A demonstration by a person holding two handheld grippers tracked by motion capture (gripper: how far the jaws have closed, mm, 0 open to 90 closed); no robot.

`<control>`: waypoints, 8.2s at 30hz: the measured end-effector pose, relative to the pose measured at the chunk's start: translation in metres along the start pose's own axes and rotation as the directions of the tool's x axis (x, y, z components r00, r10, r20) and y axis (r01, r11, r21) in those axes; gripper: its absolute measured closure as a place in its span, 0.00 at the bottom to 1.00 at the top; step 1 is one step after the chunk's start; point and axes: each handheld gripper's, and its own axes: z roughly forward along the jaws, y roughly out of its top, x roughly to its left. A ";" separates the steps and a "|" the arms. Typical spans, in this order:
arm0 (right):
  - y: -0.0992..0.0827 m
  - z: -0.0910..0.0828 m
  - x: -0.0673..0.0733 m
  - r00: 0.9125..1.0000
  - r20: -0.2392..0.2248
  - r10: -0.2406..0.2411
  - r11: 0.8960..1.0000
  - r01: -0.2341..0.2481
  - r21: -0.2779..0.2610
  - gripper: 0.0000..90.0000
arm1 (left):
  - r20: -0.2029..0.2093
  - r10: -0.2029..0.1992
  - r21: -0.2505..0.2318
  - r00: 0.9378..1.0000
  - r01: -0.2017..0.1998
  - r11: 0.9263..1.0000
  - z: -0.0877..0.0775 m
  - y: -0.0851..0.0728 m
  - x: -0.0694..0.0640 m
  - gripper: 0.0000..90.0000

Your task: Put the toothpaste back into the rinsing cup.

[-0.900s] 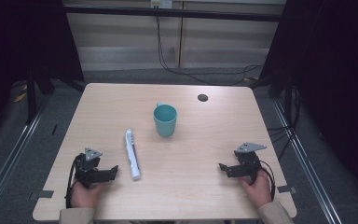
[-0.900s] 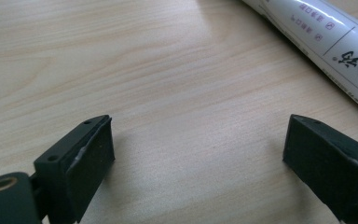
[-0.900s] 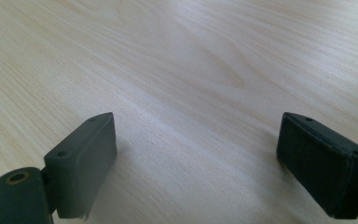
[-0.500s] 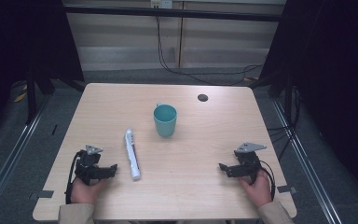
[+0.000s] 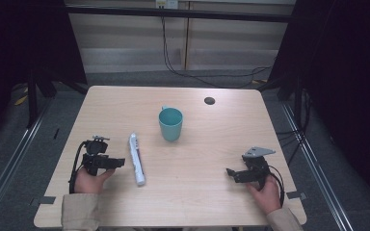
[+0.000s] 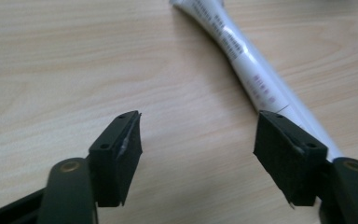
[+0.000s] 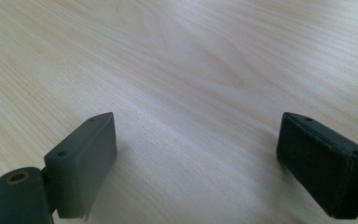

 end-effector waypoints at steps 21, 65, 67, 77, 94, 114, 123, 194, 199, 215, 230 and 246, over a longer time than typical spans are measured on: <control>0.000 0.000 0.000 1.000 0.001 0.003 1.000 -0.003 0.002 0.13 | 0.027 -0.026 0.096 0.999 0.023 0.995 0.010 0.037 -0.024 0.49; 0.000 0.000 0.000 1.000 0.000 0.003 1.000 -0.003 0.000 0.13 | -0.020 -0.087 0.193 0.996 0.089 0.977 0.056 0.047 -0.039 0.60; 0.000 0.000 0.000 1.000 0.000 0.004 1.000 -0.004 0.001 0.13 | -0.018 -0.087 0.195 0.996 0.088 0.977 0.056 0.047 -0.038 0.61; 0.000 0.000 0.000 1.000 0.000 0.003 1.000 -0.003 0.000 0.13 | -0.017 -0.073 0.202 0.997 0.075 0.977 0.060 0.046 -0.042 0.64; 0.000 0.000 0.000 1.000 0.001 0.002 1.000 -0.002 0.001 0.13 | -0.037 0.049 0.270 0.998 -0.037 0.962 0.063 0.052 -0.055 0.80; 0.000 0.000 0.000 1.000 0.002 0.003 1.000 -0.003 0.002 0.13 | 0.010 0.107 0.222 0.994 -0.106 0.969 0.044 0.052 -0.050 0.85; 0.000 0.000 0.000 1.000 0.002 0.004 1.000 -0.004 0.002 0.13 | 0.012 0.111 0.183 0.994 -0.112 0.977 0.033 0.055 -0.049 0.85; 0.000 0.000 0.000 1.000 0.001 0.003 1.000 -0.003 0.001 0.13 | 0.114 0.125 -0.436 0.986 -0.064 0.897 -0.013 0.104 -0.065 0.85; 0.000 0.000 0.000 1.000 0.001 0.002 1.000 -0.002 0.001 0.13 | 0.134 0.117 -0.469 0.984 -0.041 0.882 -0.013 0.109 -0.067 0.85; 0.000 0.000 0.000 1.000 0.001 0.002 1.000 -0.002 0.000 0.13 | 0.139 0.143 -0.534 0.980 -0.048 0.844 -0.007 0.128 -0.082 0.85; 0.000 0.000 0.000 1.000 0.002 0.002 1.000 -0.002 0.000 0.13 | 0.126 0.158 -0.551 0.979 -0.063 0.832 0.006 0.141 -0.092 0.85; 0.000 0.000 0.000 1.000 0.002 0.003 1.000 -0.003 0.000 0.13 | 0.103 0.180 -0.569 0.978 -0.090 0.818 0.014 0.151 -0.105 0.85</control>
